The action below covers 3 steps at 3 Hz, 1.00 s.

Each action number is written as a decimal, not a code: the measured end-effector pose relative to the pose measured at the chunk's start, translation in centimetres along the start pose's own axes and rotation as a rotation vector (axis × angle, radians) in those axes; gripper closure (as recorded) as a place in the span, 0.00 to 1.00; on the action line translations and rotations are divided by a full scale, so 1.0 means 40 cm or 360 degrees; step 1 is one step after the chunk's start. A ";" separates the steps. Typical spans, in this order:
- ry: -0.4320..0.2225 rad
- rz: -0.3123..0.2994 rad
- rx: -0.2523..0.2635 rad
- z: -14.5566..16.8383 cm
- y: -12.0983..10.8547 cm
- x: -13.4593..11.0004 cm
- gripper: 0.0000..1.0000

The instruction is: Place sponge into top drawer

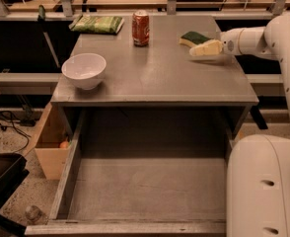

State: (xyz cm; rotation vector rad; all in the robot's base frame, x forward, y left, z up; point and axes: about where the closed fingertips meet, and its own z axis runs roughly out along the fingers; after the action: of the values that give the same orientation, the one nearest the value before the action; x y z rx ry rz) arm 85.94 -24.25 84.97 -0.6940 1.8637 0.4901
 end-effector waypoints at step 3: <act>0.0058 -0.0046 -0.0055 0.055 0.024 0.016 0.64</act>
Offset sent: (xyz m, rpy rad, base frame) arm 0.0266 0.0032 -0.0051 -0.0616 0.0152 0.0454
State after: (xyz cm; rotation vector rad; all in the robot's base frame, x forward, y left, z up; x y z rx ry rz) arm 86.62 -22.31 83.58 -0.7561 1.8805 0.4950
